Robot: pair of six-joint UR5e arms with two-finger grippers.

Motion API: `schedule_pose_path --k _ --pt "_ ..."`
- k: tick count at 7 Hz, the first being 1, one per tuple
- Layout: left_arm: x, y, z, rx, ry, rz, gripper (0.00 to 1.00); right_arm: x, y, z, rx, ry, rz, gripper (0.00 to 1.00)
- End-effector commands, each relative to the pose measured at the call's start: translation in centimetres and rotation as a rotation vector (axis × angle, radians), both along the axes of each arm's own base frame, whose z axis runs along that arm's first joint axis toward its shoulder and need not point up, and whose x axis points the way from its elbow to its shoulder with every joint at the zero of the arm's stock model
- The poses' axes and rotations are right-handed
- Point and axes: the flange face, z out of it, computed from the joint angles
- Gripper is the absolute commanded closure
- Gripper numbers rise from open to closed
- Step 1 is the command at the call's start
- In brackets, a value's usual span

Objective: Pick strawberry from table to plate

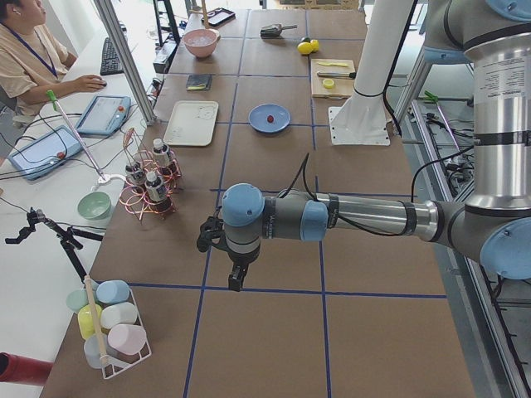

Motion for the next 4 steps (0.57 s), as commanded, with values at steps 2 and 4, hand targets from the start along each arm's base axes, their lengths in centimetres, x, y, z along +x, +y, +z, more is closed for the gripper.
schedule_pose_path --k 2,4 --pt "-0.1 0.3 1.0 0.025 -0.007 -0.004 0.0 0.0 0.6 0.6 -0.009 0.005 0.003 0.0" --pt "-0.1 -0.6 0.4 0.082 -0.008 -0.004 0.0 -0.3 0.6 0.6 -0.016 0.003 0.003 0.0"
